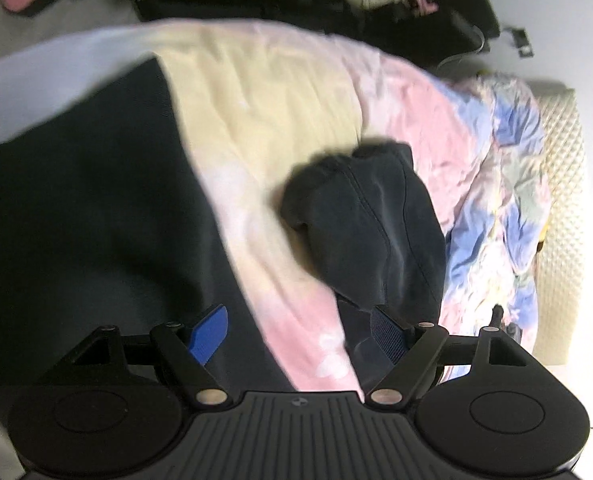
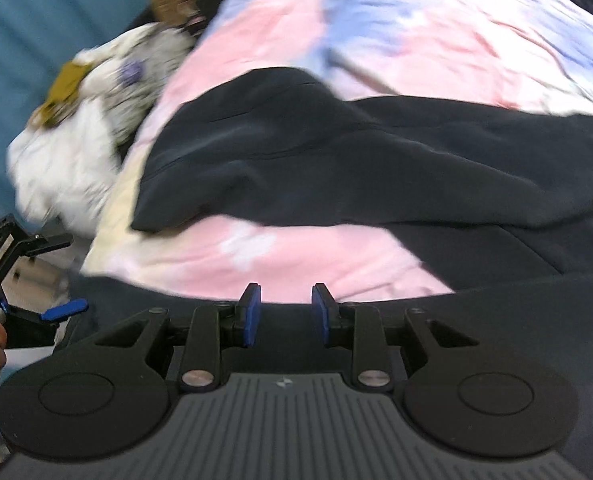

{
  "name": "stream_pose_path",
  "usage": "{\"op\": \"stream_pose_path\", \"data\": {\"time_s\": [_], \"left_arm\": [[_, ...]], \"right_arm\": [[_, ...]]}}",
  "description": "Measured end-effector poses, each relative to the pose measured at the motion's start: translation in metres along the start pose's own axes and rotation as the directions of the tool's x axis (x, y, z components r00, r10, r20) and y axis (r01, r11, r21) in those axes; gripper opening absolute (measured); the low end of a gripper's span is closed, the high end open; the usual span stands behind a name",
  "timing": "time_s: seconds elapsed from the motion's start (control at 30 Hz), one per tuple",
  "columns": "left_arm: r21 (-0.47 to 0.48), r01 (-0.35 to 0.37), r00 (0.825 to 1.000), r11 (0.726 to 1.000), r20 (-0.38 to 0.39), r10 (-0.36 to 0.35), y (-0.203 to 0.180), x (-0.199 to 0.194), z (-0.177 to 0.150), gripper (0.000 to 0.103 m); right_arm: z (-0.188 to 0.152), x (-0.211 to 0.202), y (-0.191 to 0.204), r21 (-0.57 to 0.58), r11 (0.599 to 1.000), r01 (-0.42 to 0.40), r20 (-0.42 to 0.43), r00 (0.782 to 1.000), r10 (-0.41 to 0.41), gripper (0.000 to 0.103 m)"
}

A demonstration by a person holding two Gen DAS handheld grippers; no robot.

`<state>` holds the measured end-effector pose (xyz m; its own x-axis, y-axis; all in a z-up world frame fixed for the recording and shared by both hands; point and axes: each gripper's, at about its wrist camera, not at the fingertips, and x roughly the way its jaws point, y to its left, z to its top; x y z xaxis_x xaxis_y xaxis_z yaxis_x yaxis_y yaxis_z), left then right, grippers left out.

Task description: Fold clothes

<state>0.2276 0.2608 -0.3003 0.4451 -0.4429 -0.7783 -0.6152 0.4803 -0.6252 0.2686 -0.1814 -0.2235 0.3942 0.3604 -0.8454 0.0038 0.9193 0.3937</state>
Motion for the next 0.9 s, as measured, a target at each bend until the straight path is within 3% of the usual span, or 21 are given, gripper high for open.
{"op": "stream_pose_path", "data": {"time_s": [0.17,0.27,0.3,0.4,0.5,0.6,0.63,0.67,0.8,0.9], "left_arm": [[-0.038,0.006,0.998,0.999,-0.068,-0.009,-0.013,0.049,0.033,0.081],[-0.060,0.026,0.996,0.998,-0.089,-0.031,-0.019,0.076,0.050,0.080],[-0.062,0.021,0.995,0.998,-0.094,-0.027,-0.021,0.083,0.055,0.080],[-0.078,-0.032,0.992,0.996,-0.122,0.023,-0.027,0.108,0.067,0.077],[-0.123,-0.058,0.989,0.991,-0.142,0.040,-0.028,0.128,0.076,0.070],[-0.149,-0.072,0.987,0.986,-0.150,0.049,-0.033,0.138,0.082,0.048],[-0.143,-0.075,0.988,0.987,-0.147,0.054,-0.037,0.139,0.084,0.027],[-0.137,-0.079,0.988,0.987,-0.143,0.059,-0.041,0.140,0.085,0.014],[-0.084,-0.033,0.993,0.996,-0.112,0.024,-0.067,0.125,0.094,0.009],[-0.061,0.067,0.993,0.996,-0.096,-0.072,-0.096,0.105,0.104,0.008]], "right_arm": [[0.007,0.012,-0.025,0.171,0.982,0.078,0.013,0.997,-0.082,0.035],[0.013,0.020,-0.044,0.292,0.951,0.105,0.016,0.993,-0.115,0.037],[0.015,0.021,-0.051,0.336,0.935,0.108,0.020,0.992,-0.122,0.043],[0.022,0.028,-0.075,0.487,0.869,0.092,0.039,0.991,-0.127,0.055],[0.026,0.036,-0.100,0.641,0.767,0.039,0.069,0.992,-0.108,0.064],[0.024,0.048,-0.121,0.761,0.649,-0.017,0.098,0.991,-0.089,0.066],[0.024,0.053,-0.126,0.786,0.617,-0.025,0.101,0.991,-0.089,0.067],[0.024,0.058,-0.129,0.803,0.596,-0.022,0.097,0.991,-0.094,0.067],[0.028,0.076,-0.136,0.843,0.537,-0.043,0.107,0.990,-0.090,0.062],[0.035,0.088,-0.137,0.853,0.520,-0.057,0.118,0.989,-0.085,0.056]]}}
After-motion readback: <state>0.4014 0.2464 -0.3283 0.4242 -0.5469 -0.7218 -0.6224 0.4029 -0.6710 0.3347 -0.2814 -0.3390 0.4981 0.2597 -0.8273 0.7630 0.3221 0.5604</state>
